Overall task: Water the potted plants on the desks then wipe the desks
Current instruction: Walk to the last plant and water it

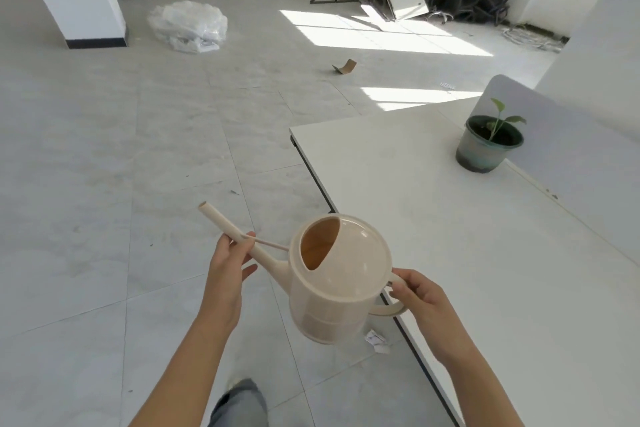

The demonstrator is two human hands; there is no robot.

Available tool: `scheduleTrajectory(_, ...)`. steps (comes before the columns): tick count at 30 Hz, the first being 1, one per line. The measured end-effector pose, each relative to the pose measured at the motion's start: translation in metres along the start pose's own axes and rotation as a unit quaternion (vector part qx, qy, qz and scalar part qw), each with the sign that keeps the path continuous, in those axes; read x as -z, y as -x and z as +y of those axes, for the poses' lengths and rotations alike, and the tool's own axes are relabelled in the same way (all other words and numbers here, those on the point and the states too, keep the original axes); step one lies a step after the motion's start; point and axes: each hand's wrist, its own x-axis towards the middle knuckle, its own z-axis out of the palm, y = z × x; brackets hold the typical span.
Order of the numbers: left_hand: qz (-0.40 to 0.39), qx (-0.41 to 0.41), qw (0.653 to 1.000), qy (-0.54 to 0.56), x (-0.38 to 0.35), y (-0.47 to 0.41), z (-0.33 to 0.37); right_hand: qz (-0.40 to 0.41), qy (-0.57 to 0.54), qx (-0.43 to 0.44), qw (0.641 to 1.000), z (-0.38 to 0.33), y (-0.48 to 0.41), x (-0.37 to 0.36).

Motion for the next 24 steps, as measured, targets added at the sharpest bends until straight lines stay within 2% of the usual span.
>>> scheduleTrajectory(6,-0.071,0.023,0.997,-0.015,-0.036,-0.098,0.003,0.065,0.007,-0.020,0.998,-0.004,-0.068,-0.003)
scheduleTrajectory(13,-0.207,0.044,0.977,-0.035,-0.095,-0.212,0.040,0.201,-0.022,-0.048,0.978,-0.023,-0.138,-0.017)
scheduleTrajectory(19,-0.313,0.069,0.945,-0.063,-0.157,-0.269,0.051,0.340,-0.048,-0.066,0.937,-0.037,-0.168,-0.024)
scheduleTrajectory(24,-0.383,0.125,0.913,-0.062,-0.212,-0.281,0.036,0.432,-0.051,-0.088,0.896,-0.041,-0.170,-0.010)
